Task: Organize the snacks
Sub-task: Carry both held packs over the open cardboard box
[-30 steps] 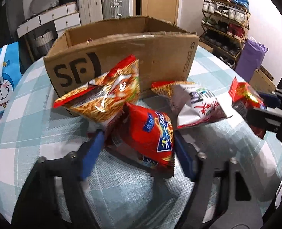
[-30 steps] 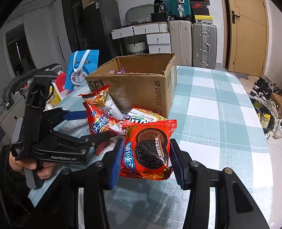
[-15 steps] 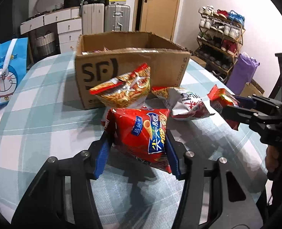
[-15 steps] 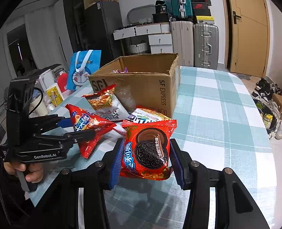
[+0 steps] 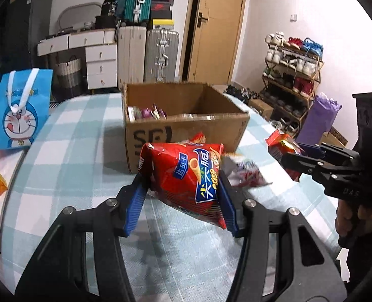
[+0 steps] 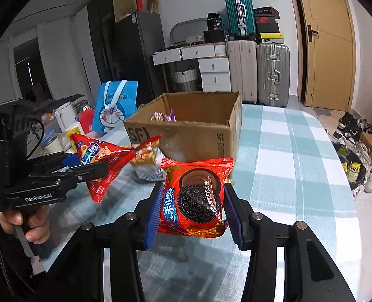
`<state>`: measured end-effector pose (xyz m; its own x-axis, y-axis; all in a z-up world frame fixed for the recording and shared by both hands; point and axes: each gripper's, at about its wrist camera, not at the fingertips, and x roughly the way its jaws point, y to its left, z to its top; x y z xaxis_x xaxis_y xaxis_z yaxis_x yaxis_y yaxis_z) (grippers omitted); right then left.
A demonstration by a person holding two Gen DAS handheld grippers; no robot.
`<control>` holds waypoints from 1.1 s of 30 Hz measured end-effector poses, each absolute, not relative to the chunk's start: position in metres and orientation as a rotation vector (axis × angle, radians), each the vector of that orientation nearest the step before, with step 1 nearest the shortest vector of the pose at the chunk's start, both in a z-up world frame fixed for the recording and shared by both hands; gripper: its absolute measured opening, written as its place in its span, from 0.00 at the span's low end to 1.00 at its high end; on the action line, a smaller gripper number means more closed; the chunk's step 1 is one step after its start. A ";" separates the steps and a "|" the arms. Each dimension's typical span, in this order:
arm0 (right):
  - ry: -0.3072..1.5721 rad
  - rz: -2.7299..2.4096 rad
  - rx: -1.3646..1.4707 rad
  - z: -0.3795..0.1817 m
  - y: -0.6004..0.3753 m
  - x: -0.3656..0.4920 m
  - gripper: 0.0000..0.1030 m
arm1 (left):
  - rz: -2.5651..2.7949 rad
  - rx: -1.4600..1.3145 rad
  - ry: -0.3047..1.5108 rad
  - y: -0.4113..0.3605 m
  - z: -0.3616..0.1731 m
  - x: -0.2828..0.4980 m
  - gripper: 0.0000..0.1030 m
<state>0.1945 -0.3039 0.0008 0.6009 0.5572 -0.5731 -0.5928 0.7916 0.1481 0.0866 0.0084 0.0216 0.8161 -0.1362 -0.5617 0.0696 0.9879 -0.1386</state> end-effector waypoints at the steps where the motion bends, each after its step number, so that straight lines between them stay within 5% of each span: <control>1: 0.635 0.667 -0.058 0.004 -0.303 0.196 0.45 | -0.104 -0.115 0.599 0.011 0.026 0.086 0.49; 33: 0.545 0.670 0.021 0.086 -0.279 0.256 0.45 | 0.005 -0.112 0.549 0.035 0.116 0.174 0.49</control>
<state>0.2558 -0.2788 0.0863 0.6495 0.5955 -0.4728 -0.5845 0.7887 0.1904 0.1743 0.0353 0.1155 0.8531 -0.0252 -0.5212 -0.0348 0.9939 -0.1050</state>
